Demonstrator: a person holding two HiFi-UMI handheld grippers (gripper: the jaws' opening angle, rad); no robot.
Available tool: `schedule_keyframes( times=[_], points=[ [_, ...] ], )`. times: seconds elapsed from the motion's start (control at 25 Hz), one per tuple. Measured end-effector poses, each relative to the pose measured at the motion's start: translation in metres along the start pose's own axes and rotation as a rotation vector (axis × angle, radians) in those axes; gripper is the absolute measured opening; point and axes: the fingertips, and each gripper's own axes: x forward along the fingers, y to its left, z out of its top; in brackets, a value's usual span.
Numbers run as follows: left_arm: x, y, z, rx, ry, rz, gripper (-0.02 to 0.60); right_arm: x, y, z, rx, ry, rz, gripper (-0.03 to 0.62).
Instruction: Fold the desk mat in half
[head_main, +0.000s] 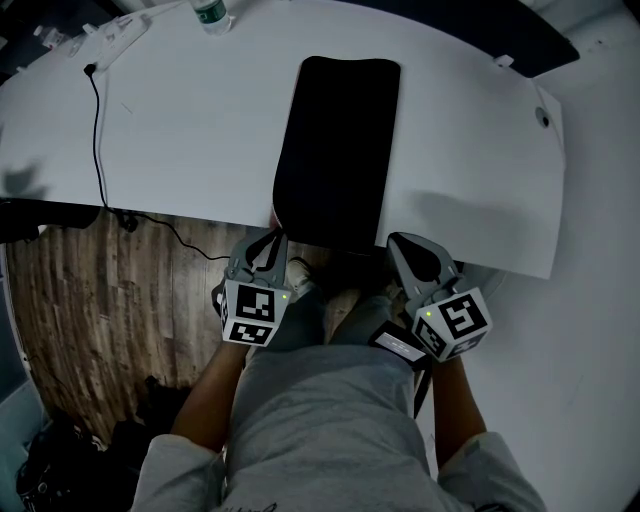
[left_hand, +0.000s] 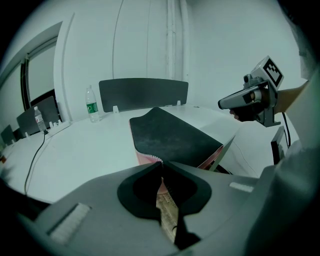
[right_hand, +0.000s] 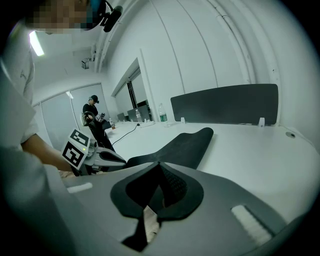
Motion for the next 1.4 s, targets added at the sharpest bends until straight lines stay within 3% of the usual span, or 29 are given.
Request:
schedule_keyframes(
  times=[0.68,1.0,1.4],
  points=[
    [0.017,-0.003,-0.030,-0.091,0.041,-0.022,0.035,-0.003,0.006,-0.013,0.000,0.027,0.000,0.006],
    [0.018,0.004,-0.054,-0.132,0.088,0.007,0.038,-0.006,0.008,-0.020,0.006,0.036,-0.006,0.007],
    [0.014,0.006,-0.065,-0.141,0.100,0.013,0.020,-0.008,0.011,-0.023,0.007,0.036,-0.009,0.006]
  ],
)
